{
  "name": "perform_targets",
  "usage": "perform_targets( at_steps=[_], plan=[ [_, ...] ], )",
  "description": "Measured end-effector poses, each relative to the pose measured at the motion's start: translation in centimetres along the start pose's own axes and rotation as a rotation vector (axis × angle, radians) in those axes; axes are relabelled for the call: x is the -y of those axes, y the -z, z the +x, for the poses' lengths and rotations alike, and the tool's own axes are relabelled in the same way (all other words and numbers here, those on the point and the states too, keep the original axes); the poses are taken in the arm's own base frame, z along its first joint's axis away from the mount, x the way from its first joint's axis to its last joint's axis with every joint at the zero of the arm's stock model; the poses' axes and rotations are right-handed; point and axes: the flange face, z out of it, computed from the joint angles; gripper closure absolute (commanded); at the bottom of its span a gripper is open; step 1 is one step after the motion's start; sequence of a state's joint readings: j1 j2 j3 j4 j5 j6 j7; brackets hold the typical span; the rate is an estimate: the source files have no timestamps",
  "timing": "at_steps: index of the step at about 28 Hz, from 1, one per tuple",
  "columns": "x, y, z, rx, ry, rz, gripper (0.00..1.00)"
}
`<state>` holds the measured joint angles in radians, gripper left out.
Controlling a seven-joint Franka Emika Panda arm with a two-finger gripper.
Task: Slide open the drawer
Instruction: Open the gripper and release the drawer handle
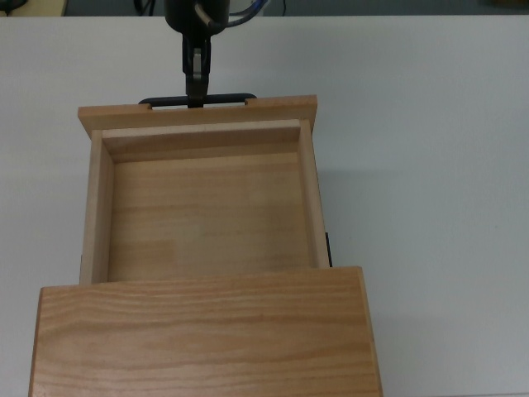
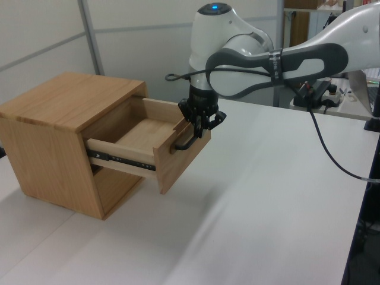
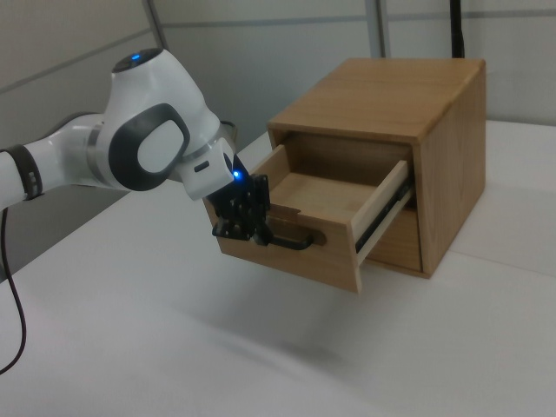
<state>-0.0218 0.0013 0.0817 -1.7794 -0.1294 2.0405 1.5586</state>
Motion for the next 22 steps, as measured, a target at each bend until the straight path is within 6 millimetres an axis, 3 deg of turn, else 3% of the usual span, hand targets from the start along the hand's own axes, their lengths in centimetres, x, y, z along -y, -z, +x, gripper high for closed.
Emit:
perform_targets(
  at_steps=[1, 2, 3, 15, 22],
  plan=[
    [0.0, 0.2, 0.0, 0.000, 0.000, 0.000, 0.70],
    [0.0, 0.4, 0.0, -0.001, -0.001, 0.001, 0.52],
    [0.0, 0.6, 0.1, -0.001, -0.001, 0.002, 0.01],
    [0.1, 2.4, 0.2, -0.003, 0.013, -0.009, 0.00],
    [-0.7, 4.6, 0.6, 0.000, 0.159, -0.076, 0.00]
  ],
)
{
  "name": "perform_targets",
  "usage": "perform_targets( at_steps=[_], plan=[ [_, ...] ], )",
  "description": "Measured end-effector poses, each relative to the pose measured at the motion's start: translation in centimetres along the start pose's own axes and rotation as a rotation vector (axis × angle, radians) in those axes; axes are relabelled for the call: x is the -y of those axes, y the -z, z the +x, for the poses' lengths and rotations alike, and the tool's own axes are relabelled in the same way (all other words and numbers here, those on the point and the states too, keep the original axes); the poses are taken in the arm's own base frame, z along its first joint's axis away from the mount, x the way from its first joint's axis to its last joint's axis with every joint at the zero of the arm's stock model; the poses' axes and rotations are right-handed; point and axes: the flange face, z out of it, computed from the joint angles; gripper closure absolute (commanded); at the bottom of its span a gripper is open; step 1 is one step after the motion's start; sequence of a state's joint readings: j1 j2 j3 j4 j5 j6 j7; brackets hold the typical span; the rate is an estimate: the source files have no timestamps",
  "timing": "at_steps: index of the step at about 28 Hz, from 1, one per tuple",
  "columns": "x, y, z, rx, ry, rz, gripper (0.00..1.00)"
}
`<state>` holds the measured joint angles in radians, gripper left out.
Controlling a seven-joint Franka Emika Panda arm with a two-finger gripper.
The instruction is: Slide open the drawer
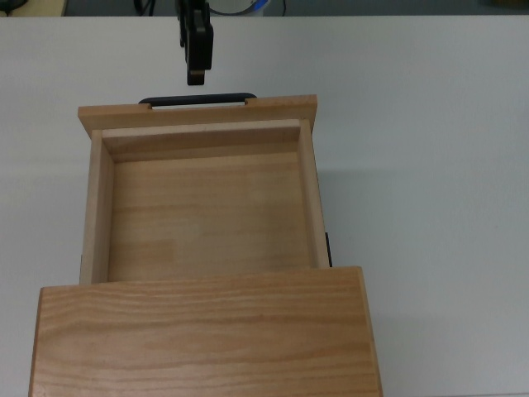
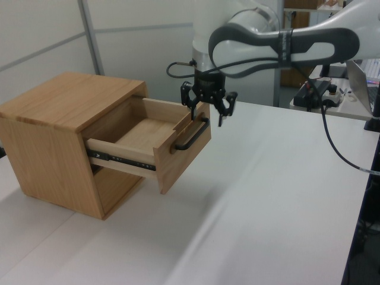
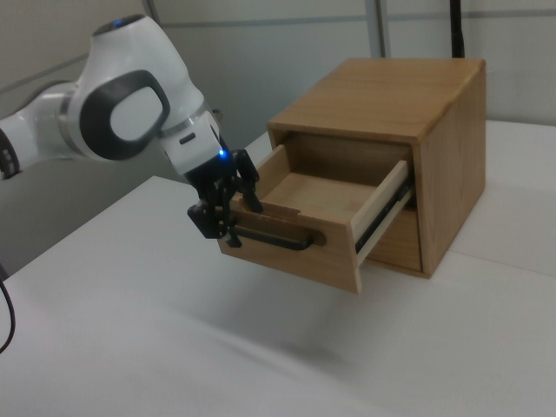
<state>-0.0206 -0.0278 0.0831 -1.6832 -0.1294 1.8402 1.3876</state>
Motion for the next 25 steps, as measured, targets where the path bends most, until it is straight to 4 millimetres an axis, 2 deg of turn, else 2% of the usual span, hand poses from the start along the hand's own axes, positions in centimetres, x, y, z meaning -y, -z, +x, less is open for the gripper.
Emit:
perform_targets(
  at_steps=[6, 17, 25],
  plan=[
    [-1.0, 1.2, 0.1, 0.017, 0.224, -0.063, 0.00],
    [-1.9, 0.6, -0.1, 0.070, 0.669, -0.125, 0.00],
    [-1.9, 0.6, 0.1, 0.084, 0.883, -0.120, 0.00]
  ],
)
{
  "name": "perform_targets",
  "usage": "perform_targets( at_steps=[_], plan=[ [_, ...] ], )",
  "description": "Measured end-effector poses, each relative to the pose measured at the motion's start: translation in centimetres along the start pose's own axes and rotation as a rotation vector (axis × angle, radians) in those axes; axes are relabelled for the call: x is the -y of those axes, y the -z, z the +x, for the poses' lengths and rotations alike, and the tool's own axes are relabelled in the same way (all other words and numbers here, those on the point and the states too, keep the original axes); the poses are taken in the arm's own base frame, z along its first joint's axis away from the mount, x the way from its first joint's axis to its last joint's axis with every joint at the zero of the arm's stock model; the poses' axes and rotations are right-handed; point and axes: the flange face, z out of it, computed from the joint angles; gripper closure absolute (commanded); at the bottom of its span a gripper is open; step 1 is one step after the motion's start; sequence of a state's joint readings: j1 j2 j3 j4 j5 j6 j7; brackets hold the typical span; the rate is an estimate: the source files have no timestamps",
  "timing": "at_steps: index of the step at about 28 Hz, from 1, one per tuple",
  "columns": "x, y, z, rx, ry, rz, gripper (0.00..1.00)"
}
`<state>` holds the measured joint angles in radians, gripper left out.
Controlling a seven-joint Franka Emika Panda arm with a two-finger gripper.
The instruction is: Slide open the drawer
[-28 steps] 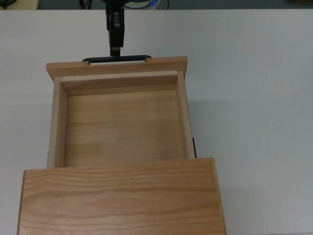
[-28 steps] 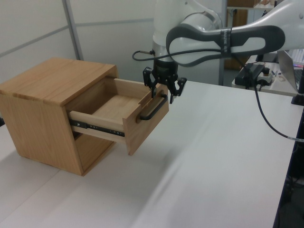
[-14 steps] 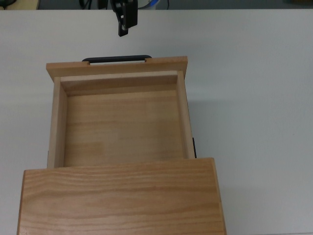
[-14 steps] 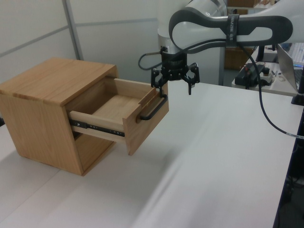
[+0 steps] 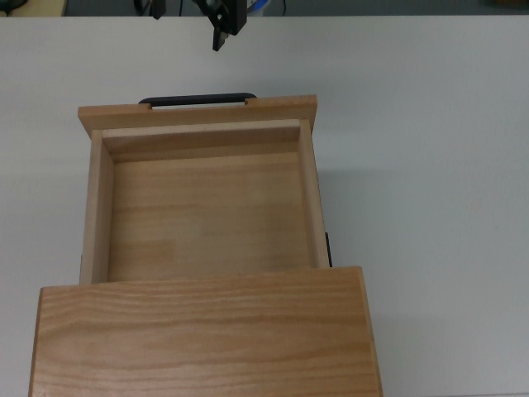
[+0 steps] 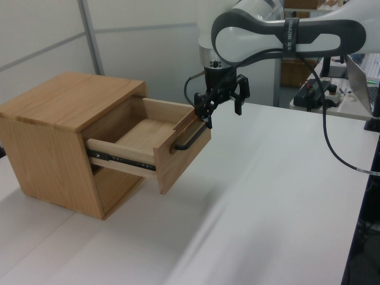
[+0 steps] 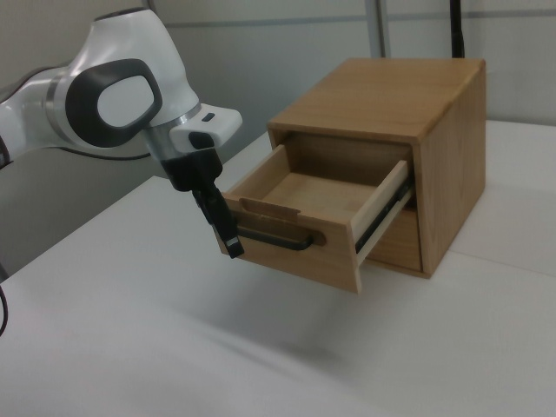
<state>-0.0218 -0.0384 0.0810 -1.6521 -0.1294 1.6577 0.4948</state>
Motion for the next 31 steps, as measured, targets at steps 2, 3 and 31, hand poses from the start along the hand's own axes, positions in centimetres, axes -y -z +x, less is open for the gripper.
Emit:
perform_targets(
  at_steps=[2, 3, 31],
  plan=[
    [-0.01, 0.00, 0.01, 0.000, 0.048, 0.000, 0.00],
    [-0.01, 0.00, 0.01, 0.000, 0.065, 0.000, 0.00],
    [0.55, -0.43, -0.97, 0.090, 0.440, 0.120, 0.00]
  ],
)
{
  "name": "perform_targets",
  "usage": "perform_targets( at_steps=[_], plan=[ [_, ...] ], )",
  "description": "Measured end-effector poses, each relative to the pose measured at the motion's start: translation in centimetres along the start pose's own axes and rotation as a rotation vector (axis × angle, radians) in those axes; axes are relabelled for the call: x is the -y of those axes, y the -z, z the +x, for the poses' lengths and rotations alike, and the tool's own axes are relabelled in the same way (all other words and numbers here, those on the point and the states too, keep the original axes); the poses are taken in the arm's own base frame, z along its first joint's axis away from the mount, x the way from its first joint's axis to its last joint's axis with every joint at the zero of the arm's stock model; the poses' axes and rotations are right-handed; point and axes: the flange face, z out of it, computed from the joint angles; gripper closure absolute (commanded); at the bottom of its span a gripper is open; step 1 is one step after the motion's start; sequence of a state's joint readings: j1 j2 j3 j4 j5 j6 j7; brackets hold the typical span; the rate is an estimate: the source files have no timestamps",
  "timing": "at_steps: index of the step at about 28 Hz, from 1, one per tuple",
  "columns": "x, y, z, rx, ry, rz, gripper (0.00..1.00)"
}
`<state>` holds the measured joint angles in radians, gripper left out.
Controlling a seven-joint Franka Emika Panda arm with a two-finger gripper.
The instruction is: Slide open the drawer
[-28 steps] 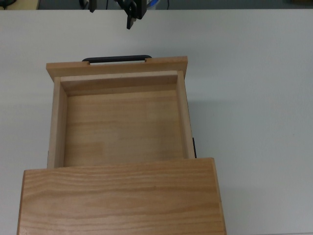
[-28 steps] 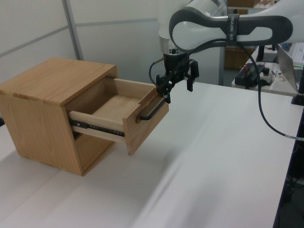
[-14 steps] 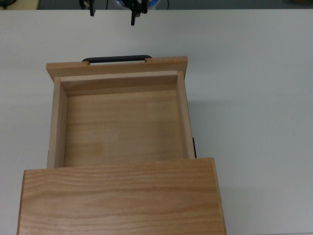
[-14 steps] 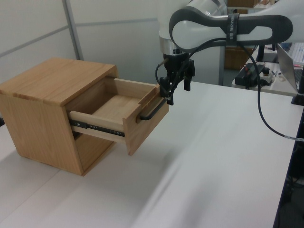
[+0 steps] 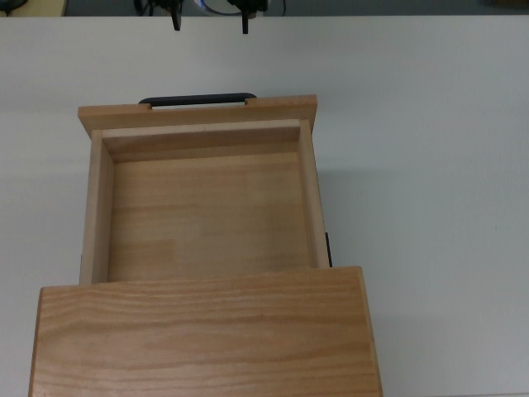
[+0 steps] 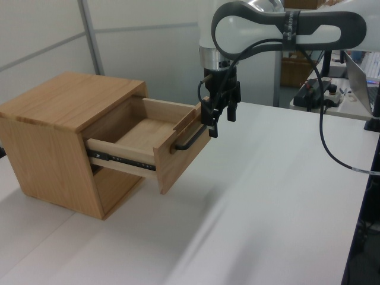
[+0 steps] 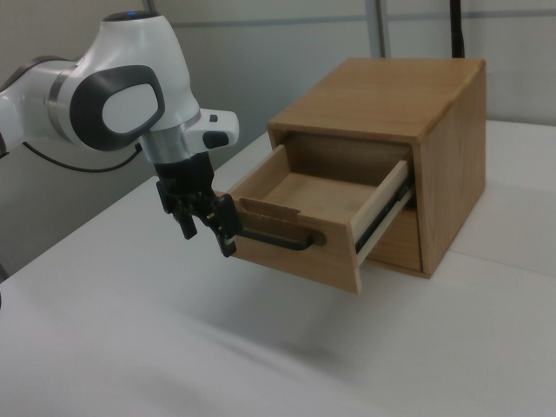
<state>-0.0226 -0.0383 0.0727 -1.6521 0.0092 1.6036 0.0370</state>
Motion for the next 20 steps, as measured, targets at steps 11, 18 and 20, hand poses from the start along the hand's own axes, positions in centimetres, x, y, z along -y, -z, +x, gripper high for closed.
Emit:
perform_targets(
  at_steps=[11, 18, 20],
  plan=[
    [-0.56, -0.32, -0.40, 0.038, 0.098, 0.003, 0.00],
    [-0.53, -0.32, -0.40, 0.038, 0.098, 0.005, 0.00],
    [-0.53, -0.32, -0.40, 0.038, 0.098, 0.005, 0.00]
  ],
)
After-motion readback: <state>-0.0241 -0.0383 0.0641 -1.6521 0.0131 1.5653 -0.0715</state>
